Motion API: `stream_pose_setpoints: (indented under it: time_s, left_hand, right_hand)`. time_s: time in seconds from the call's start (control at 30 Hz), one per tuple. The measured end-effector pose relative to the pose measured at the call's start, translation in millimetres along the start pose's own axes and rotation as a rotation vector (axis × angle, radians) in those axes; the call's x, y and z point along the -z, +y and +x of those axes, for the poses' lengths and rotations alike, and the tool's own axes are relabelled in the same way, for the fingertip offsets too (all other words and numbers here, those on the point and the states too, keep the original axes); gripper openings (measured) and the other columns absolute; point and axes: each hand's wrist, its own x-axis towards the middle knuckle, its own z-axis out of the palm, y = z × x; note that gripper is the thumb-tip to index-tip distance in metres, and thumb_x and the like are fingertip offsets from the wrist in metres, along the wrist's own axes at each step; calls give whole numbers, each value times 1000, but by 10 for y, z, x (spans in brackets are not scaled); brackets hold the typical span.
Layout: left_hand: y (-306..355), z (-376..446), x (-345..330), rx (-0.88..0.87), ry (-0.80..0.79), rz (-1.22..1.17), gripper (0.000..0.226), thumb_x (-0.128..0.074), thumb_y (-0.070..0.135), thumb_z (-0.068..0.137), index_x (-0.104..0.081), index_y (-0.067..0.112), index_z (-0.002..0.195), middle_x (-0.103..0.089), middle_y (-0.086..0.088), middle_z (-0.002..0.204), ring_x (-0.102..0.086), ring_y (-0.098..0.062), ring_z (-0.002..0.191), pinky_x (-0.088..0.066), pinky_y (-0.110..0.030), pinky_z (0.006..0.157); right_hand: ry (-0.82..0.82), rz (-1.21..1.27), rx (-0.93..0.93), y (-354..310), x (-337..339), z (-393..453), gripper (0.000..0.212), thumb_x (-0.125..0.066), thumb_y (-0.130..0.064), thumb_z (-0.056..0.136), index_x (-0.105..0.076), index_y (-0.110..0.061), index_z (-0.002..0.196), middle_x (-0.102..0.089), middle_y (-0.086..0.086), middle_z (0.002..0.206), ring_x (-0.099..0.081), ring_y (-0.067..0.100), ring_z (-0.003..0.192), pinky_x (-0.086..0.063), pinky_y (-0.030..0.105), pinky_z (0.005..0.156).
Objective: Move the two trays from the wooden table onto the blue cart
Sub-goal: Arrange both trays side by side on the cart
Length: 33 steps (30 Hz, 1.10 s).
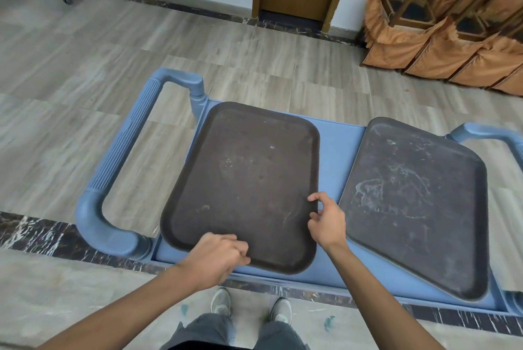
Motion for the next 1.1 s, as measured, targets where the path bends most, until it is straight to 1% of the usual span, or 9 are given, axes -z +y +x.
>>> stream_pose_setpoints:
  time_s: [0.1,0.2,0.33,0.4,0.5,0.6,0.73,0.9,1.1]
  left_hand:
    - [127,123,-17,41,16,-21,42,-78,21,63,-72,47,96,-62,20,76,-57,-6,65,-30,-19,39]
    - [180,196,-153,173,-11,-81,47,-58,12,86,-63,42,122,-63,14,101,-58,-15,89,-35,-28,51]
    - [235,192,-205,202,77,-113,42,-81,19,69,-72,47,100,-66,24,81,-60,-7,71,-30,-16,44]
    - [253,158,-236,246,119,-187,39,-80,18,74,-73,44,102,-68,24,87,-62,-8,76,-38,-17,45]
    - [284,118,-264,330,148,-258,25,-61,32,91,-70,39,113,-66,23,107,-58,-8,99,-52,-25,58]
    - [269,0,-314,425,169,-326,36,-46,50,94,-66,36,120,-59,23,117,-48,-4,114,-54,-29,77]
    - [343,-198,-454,495,268,-359,45,-53,52,89,-65,28,125,-61,14,118,-50,-8,115,-49,-27,91]
    - [410,-326,-582,547,362,-373,37,-60,42,90,-68,25,121,-65,11,112,-57,-12,100,-53,-31,81]
    - [423,-352,-719,522,488,-408,31,-57,33,93,-71,19,117,-67,4,107,-58,-19,89,-50,-32,81]
  right_hand:
    - [-29,-20,-15,49,73,86,51,-52,10,75,-59,-30,106,-63,0,102,-59,-1,70,-46,27,71]
    - [-60,-42,-1,102,86,118,50,-54,10,80,-58,-27,114,-60,1,104,-55,0,69,-43,27,71]
    - [-70,-60,55,187,41,99,49,-54,8,86,-55,-23,123,-60,3,120,-56,14,80,-40,29,74]
    - [-60,-45,83,220,24,73,45,-51,6,89,-55,-20,125,-59,4,126,-55,15,85,-41,29,77]
    - [-44,-70,152,267,-2,-1,39,-50,0,92,-57,-16,126,-54,6,135,-57,24,109,-47,35,88]
    - [24,-172,282,302,-34,-192,32,-58,-11,92,-61,-15,123,-49,12,142,-47,33,123,-46,41,98]
    - [-32,-184,582,358,-168,-572,37,-57,-27,95,-61,-15,130,-50,13,147,-49,33,126,-44,45,104]
    - [-269,-188,714,270,-497,-1136,47,-44,-36,101,-47,-21,146,-42,5,153,-47,25,130,-42,40,107]
    - [-108,-296,665,131,-740,-1463,38,-54,-19,98,-60,-19,136,-62,-2,130,-58,23,115,-47,37,96]
